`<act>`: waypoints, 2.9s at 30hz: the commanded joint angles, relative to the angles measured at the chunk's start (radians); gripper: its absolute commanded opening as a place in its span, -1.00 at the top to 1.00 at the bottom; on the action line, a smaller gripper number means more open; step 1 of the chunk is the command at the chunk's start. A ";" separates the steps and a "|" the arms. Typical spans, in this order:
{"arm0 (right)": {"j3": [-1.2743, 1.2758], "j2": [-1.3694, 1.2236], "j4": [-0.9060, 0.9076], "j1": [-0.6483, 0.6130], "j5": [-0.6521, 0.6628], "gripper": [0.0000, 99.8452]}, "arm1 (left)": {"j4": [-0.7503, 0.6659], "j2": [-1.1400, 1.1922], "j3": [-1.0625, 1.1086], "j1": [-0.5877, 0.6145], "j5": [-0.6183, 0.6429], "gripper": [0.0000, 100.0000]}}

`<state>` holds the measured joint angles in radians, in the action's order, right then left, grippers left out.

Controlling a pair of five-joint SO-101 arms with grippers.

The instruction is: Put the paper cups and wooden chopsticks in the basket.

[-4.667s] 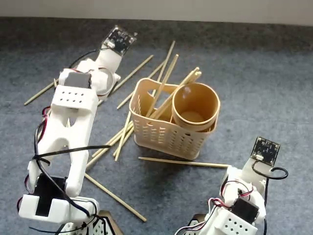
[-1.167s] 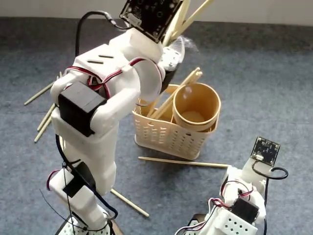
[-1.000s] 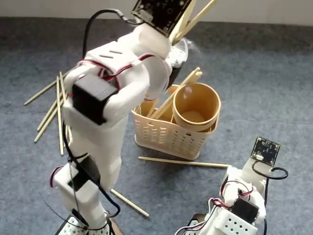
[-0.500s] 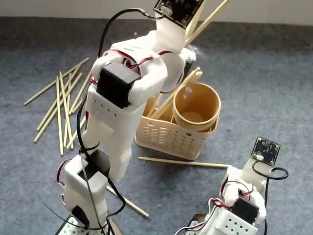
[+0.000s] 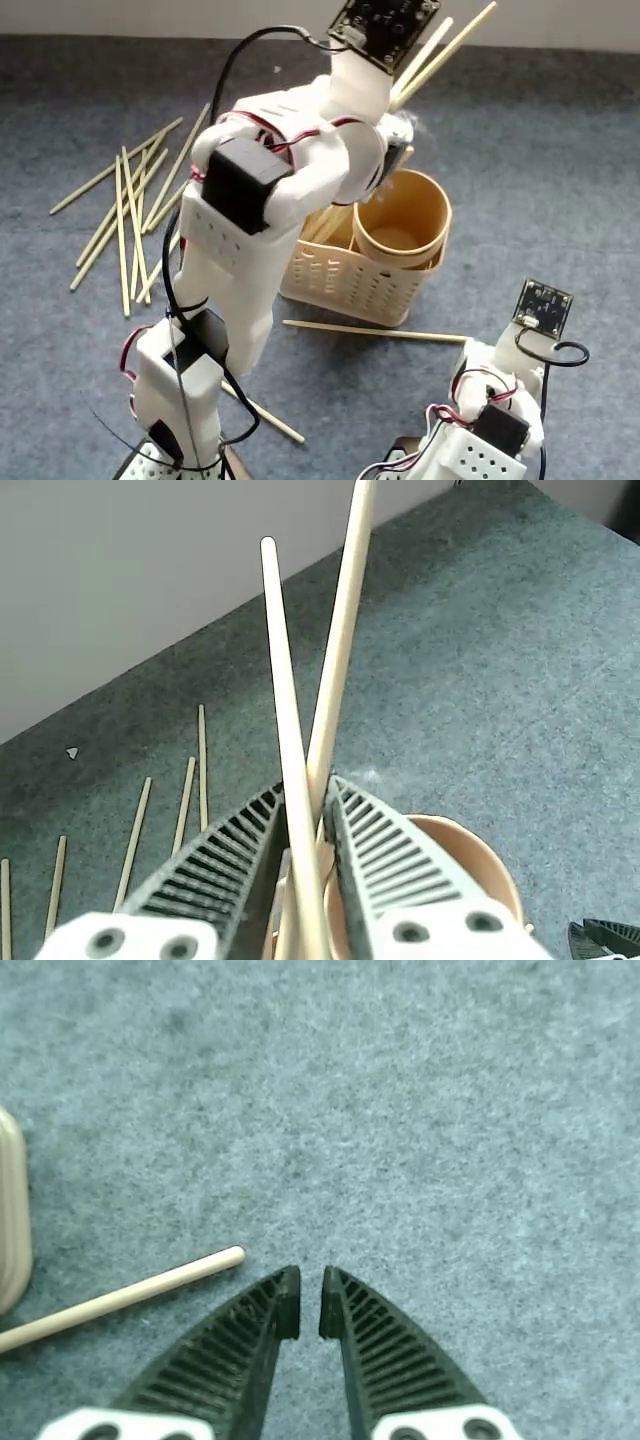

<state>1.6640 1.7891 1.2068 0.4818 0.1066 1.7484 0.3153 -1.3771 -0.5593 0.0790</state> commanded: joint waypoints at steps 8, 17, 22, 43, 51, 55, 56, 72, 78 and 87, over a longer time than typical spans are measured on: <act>0.150 0.004 0.005 -0.002 0.006 0.89 | 0.015 -0.002 -0.059 -0.004 0.002 0.95; 0.150 0.004 0.005 -0.002 0.006 0.89 | 0.015 -0.010 -0.059 -0.008 -0.037 0.99; 0.150 0.004 0.005 -0.002 0.006 0.89 | 0.015 -0.010 -0.061 -0.004 -0.043 0.99; 0.150 0.004 0.005 -0.002 0.006 0.89 | 0.018 0.002 -0.061 0.079 -0.141 0.79; 0.150 0.004 0.005 -0.002 0.006 0.89 | 0.015 0.087 -0.067 0.088 -0.143 0.79; 0.150 0.004 0.005 -0.002 0.006 0.89 | 0.012 0.104 -0.070 0.091 -0.143 0.79; 0.150 0.004 0.005 -0.002 0.006 0.89 | 0.012 0.102 -0.082 0.108 -0.143 0.79; 0.150 0.004 0.005 -0.002 0.006 0.89 | 0.020 0.111 0.139 0.255 -0.189 0.81; 0.150 0.004 0.005 -0.002 0.006 0.89 | 0.020 0.102 0.433 0.248 -0.192 0.99; 0.150 0.004 0.005 -0.002 0.006 0.89 | -0.006 -0.064 0.584 0.268 -0.252 0.98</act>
<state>1.6640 1.7891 1.2068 0.4818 0.1066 1.7622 0.3705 -0.7756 -0.3061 -0.1511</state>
